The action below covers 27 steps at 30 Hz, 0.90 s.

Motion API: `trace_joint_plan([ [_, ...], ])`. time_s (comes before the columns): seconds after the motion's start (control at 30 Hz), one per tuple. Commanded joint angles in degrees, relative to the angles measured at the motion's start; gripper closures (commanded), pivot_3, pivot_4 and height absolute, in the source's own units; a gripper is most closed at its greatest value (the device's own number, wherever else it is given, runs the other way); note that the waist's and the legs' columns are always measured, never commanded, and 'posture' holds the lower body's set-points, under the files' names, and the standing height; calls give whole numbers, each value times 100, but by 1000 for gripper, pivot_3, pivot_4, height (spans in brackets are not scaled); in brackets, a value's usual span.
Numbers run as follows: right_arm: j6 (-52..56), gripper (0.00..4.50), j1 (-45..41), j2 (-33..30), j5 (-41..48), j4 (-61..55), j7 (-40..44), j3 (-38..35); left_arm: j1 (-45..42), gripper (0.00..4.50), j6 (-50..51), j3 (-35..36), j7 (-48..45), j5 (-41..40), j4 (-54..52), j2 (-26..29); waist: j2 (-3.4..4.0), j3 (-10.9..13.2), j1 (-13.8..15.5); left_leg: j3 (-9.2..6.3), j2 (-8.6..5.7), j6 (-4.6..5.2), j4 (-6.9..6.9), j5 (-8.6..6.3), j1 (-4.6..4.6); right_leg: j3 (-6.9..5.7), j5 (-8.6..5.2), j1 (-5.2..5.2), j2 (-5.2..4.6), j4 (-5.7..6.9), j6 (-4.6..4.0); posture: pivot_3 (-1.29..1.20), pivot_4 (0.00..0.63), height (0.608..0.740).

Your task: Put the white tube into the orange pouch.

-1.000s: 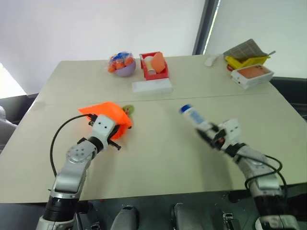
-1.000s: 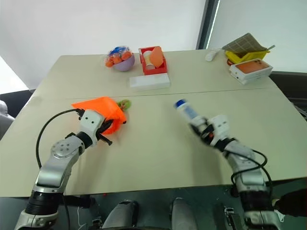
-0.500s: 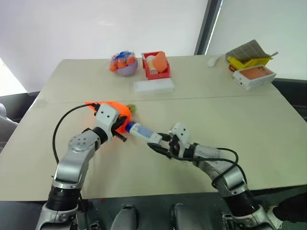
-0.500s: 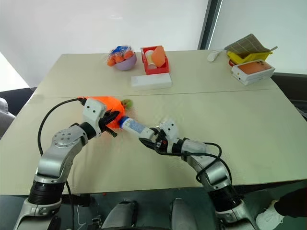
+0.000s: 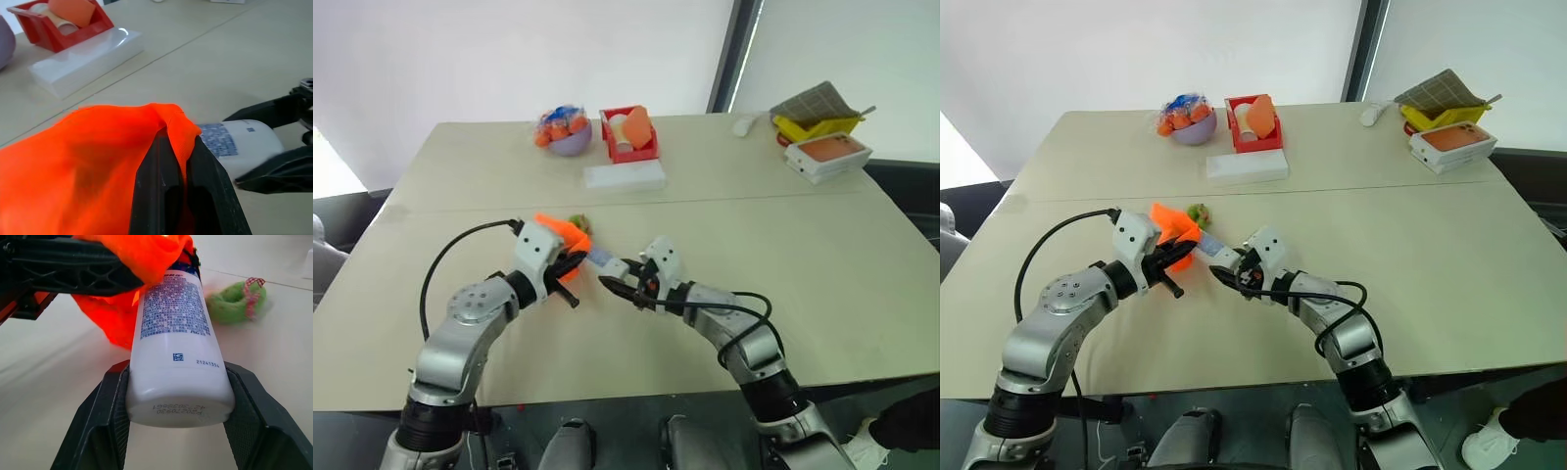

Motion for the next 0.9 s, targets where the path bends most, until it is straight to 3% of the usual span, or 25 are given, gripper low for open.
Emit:
trace_joint_plan([
  [0.03, -207, 2491, -398, 174, -160, 25, 41, 163, -60, 4500, 63, -249, -298, -361, -505, 28, 0, 0, -11, 0, 0, 0, 0, 0, 0, 0, 3, -1, 0, 0, -4, 0, 150, 740],
  [0.37, -164, 2491, -870, 94, -725, 205, 165, 489, 109, 4500, 57, -342, -453, -389, -542, 259, 1, 0, -2, 0, 0, 0, -3, 0, -3, 0, 6, -3, 1, -3, -10, 0, 150, 740],
  [0.7, -266, 2491, -321, -810, -716, -338, 575, 185, 285, 4500, -286, 113, -467, -410, -132, 484, 1, 1, -4, 0, 0, 0, -2, 0, -2, 0, 2, -3, 1, -2, -6, 0, 150, 740],
  [0.9, -63, 2491, 361, -1728, -391, -946, 1042, -421, -205, 4500, -298, 534, -391, -565, 218, 567, -2, 2, 54, -1, 0, 0, 2, 0, -5, -1, -6, 0, -1, -4, 8, 0, 150, 740],
])
